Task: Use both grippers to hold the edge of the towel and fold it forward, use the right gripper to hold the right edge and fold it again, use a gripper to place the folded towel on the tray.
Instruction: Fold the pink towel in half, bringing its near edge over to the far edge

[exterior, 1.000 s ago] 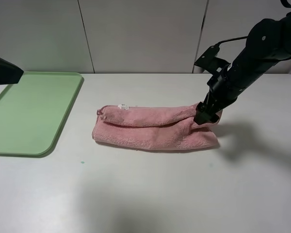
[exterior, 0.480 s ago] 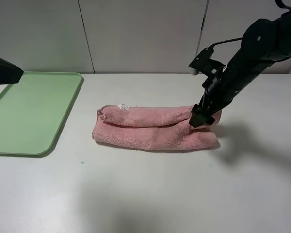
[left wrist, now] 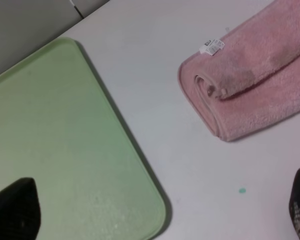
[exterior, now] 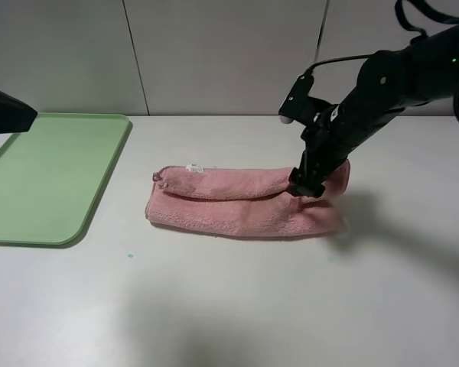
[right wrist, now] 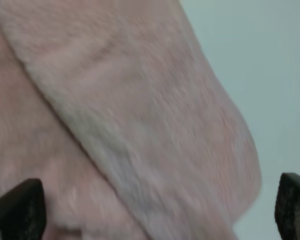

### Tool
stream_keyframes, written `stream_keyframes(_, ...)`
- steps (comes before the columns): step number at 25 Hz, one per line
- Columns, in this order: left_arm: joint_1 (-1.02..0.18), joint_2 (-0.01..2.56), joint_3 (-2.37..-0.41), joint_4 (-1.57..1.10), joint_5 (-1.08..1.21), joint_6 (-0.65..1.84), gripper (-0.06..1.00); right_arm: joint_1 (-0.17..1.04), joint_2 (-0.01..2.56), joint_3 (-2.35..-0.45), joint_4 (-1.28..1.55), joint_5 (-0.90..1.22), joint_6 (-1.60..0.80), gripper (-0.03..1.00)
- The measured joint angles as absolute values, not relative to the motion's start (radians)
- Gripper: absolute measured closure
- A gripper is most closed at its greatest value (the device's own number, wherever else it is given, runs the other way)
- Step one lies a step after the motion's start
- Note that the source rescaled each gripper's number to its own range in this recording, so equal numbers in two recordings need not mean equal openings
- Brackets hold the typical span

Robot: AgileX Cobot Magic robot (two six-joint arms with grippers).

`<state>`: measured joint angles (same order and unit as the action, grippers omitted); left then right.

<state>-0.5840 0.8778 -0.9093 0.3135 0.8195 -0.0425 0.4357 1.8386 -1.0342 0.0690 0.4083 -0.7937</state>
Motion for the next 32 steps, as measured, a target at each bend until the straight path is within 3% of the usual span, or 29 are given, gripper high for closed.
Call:
stream_keyframes(11, -0.584, 0.878, -0.909, 0.314, 0.819, -0.043, -0.05, 0.531, 1.897, -1.033, 0.034, 0.259, -0.794, -0.03)
stream_keyframes(32, -0.584, 0.878, -0.909, 0.314, 0.820, -0.043, -0.05, 0.539, 2.011, -1.033, -0.046, 0.119, -0.794, -0.03)
